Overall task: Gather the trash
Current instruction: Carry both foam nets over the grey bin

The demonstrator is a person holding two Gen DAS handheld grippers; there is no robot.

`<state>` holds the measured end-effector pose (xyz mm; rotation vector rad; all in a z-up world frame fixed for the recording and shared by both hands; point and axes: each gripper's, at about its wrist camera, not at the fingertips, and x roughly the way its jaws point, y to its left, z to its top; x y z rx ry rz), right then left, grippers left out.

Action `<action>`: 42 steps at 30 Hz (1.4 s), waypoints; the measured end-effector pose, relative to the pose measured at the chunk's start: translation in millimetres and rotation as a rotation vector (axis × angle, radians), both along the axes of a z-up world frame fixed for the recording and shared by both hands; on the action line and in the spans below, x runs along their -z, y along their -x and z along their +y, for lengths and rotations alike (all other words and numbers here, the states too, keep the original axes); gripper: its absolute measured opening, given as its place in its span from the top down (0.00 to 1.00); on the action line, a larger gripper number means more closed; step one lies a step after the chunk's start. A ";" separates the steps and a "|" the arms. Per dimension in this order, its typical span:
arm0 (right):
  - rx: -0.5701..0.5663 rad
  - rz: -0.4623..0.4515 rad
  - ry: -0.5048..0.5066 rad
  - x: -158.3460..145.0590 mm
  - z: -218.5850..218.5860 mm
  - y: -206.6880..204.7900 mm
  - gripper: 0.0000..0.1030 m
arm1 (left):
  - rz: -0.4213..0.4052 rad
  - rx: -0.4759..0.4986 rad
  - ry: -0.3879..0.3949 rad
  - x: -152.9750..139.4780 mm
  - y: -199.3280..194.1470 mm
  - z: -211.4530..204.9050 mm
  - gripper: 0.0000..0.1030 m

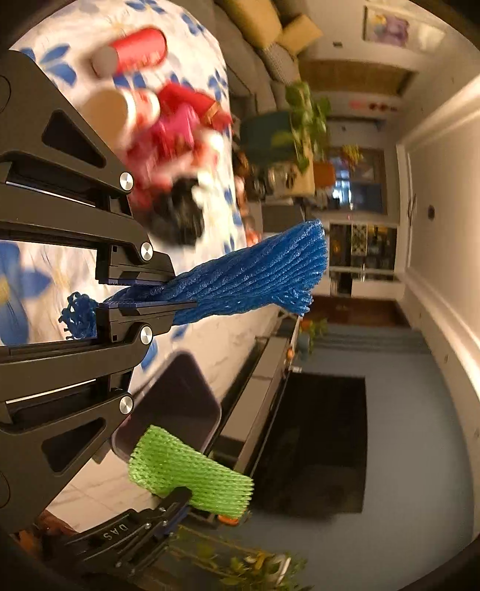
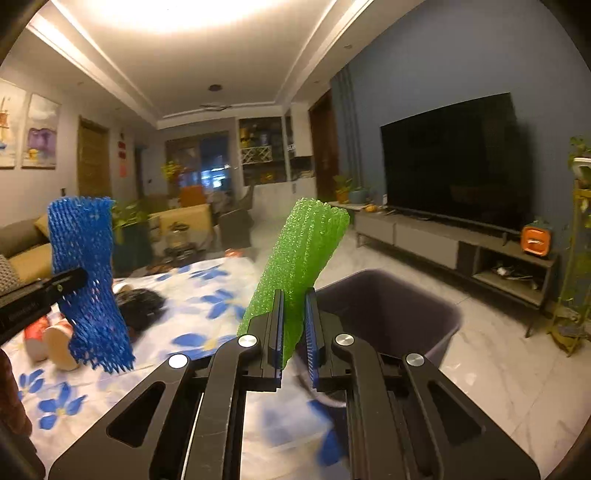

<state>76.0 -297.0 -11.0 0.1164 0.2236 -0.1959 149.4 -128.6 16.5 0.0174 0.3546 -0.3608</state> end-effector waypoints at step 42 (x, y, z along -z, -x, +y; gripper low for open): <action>0.127 0.062 0.000 22.9 -68.4 -54.2 0.89 | 0.107 0.193 -0.055 58.8 -101.7 -164.4 0.94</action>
